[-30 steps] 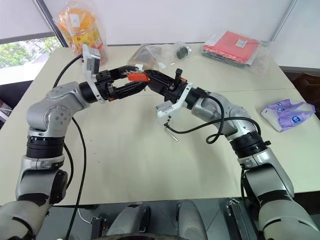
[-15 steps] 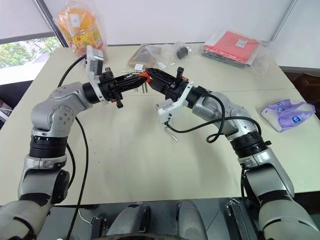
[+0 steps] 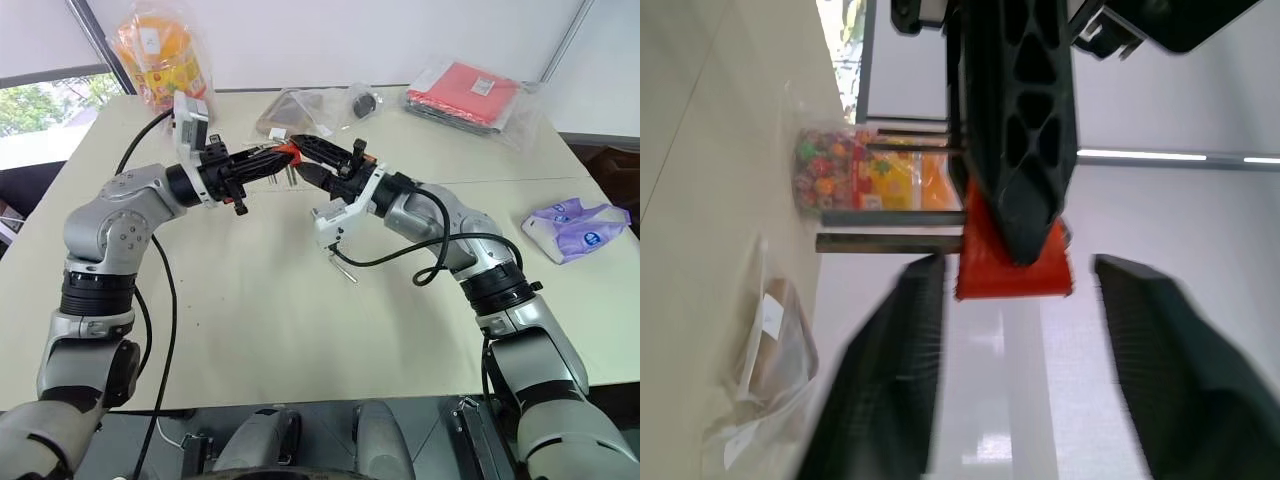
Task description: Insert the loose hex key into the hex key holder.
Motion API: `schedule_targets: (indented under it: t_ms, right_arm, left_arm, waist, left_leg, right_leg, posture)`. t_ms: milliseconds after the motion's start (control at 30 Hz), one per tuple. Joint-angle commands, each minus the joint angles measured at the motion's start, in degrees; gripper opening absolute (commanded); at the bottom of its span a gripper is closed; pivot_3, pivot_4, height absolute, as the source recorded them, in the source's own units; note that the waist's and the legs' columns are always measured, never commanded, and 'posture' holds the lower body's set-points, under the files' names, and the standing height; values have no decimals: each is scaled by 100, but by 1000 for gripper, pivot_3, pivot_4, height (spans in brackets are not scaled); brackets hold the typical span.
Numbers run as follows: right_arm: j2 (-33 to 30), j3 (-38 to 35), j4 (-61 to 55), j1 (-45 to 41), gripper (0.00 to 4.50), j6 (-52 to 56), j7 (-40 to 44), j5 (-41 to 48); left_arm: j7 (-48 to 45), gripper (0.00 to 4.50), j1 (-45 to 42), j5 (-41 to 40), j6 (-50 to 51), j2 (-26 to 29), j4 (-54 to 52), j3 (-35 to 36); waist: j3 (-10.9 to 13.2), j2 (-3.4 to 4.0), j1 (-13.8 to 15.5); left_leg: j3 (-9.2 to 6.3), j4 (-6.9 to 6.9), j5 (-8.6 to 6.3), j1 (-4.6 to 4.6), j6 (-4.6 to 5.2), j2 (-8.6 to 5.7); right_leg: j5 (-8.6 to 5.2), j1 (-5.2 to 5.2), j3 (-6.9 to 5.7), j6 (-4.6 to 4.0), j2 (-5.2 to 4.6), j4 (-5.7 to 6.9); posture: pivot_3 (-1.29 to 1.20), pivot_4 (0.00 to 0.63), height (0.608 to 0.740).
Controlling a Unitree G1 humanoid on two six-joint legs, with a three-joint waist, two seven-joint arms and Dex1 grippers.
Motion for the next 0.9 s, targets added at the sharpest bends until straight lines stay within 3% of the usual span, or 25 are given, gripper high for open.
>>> schedule_targets:
  t_ms: [33,167,233,367,400,500,767,900]
  right_arm:
    - [-4,-118,-231,-52,4423,-2,21,96]
    - [-15,-143,-184,32,4423,182,335,295]
    - [64,-309,-175,273,4423,876,1157,1144]
    - [369,-956,-1045,838,4423,4368,3235,3180]
    - [355,-1052,-1526,890,4423,5709,3712,3705]
    - [198,-1149,-2685,1018,4423,8194,4459,4740]
    - [148,-808,-3813,1597,4423,10394,4151,5381]
    - [373,-737,-3608,1601,4423,10668,3661,5432]
  left_arm:
    - [22,0,-103,-2,-72,14,-101,75]
    - [65,0,-64,11,-101,20,-148,95]
    - [133,0,-27,74,-174,49,-207,113]
    - [243,0,99,206,-304,145,-361,144]
    - [288,0,148,192,-299,152,-422,164]
    - [395,0,296,153,-248,170,-614,182]
    - [502,0,571,224,-249,243,-800,185]
    - [524,0,614,248,-267,278,-825,172]
  waist:
    - [0,0,0]
    - [0,0,0]
    - [0,0,0]
    - [-1,-1,23]
    - [0,0,26]
    - [0,1,23]
    - [-1,1,52]
    - [-1,1,54]
  left_leg:
    - [0,0,0,0,0,0]
    - [0,0,0,0,0,0]
    - [0,1,0,0,0,0]
    - [-6,9,0,0,1,1]
    - [-7,12,0,0,1,0]
    - [-16,10,-1,-2,3,0]
    - [-19,9,-2,-2,3,0]
    - [-19,9,-1,-2,3,-1]
  right_leg:
    - [0,0,0,0,0,0]
    - [0,0,0,0,0,0]
    - [0,0,0,0,0,0]
    - [0,12,-3,1,-2,-2]
    - [0,14,-3,1,-3,-1]
    - [0,11,-3,0,-8,-1]
    - [0,10,-3,0,-17,-1]
    - [0,10,-4,0,-18,-2]
  posture:
    - [0,150,740]
    - [0,150,740]
    - [0,150,740]
    - [0,150,740]
    - [0,150,740]
    - [0,150,740]
    - [0,150,740]
    - [0,150,740]
